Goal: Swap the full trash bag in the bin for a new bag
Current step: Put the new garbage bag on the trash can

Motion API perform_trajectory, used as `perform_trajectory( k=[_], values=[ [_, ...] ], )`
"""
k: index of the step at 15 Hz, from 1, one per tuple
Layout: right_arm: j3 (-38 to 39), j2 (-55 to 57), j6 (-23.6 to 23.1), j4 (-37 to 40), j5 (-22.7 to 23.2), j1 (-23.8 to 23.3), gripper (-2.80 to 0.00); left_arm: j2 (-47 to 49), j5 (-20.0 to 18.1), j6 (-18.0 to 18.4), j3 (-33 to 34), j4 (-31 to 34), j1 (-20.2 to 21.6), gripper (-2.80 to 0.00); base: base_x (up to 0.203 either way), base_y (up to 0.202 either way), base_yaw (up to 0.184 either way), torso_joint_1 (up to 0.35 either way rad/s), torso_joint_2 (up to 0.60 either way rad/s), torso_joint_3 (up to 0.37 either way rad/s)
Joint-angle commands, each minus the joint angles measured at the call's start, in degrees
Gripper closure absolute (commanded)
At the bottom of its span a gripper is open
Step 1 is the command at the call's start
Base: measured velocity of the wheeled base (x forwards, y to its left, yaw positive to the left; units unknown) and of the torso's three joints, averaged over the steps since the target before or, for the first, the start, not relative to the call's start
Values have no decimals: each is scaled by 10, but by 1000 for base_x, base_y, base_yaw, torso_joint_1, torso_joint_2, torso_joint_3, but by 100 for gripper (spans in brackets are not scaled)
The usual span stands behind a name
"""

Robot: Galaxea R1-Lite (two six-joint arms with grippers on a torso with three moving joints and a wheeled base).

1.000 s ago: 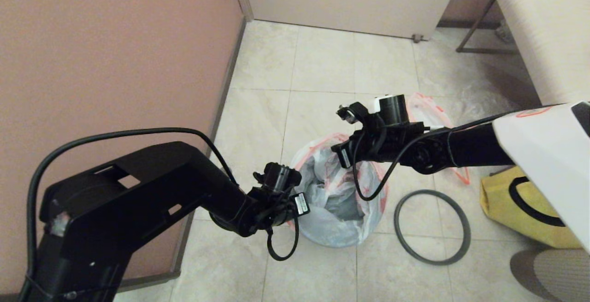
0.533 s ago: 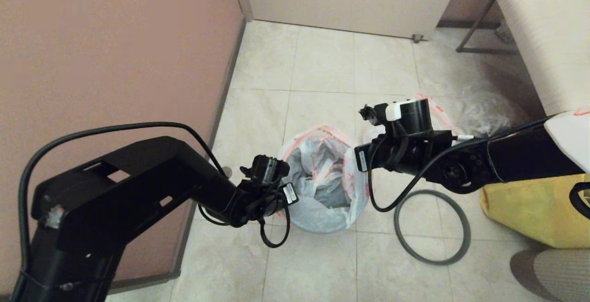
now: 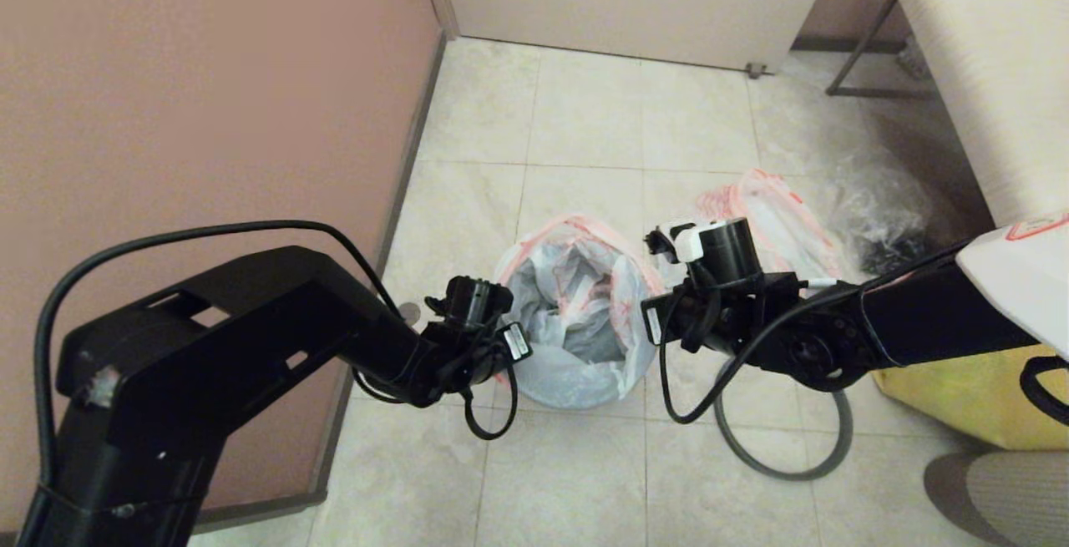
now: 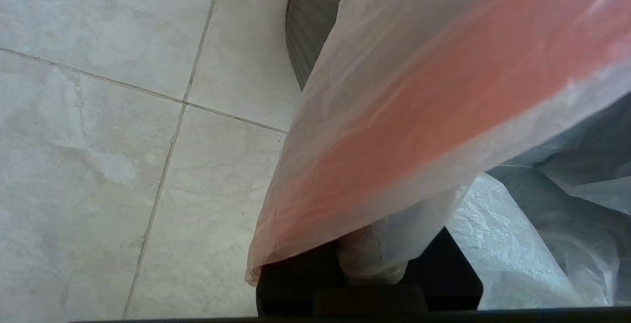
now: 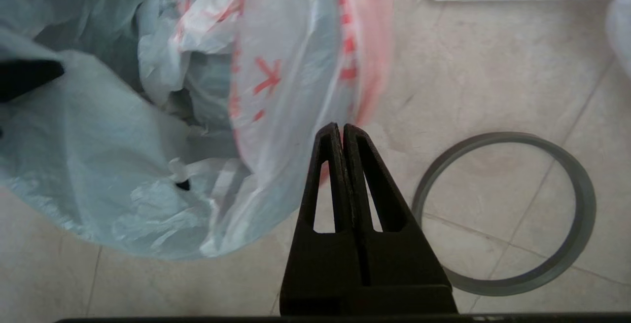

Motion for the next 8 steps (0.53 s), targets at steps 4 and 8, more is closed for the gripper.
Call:
perform_trajectory(
  k=[4,8],
  values=[
    [-4,13,0,1,-18,11,0,-18,1,-2,4,1,-4,0,0,0,0,0,0,0],
    [-5,33,-2,-2,-27,10,0,-1,1,-1,0,-1,-1,0,0,0,0,0,0,0]
  ],
)
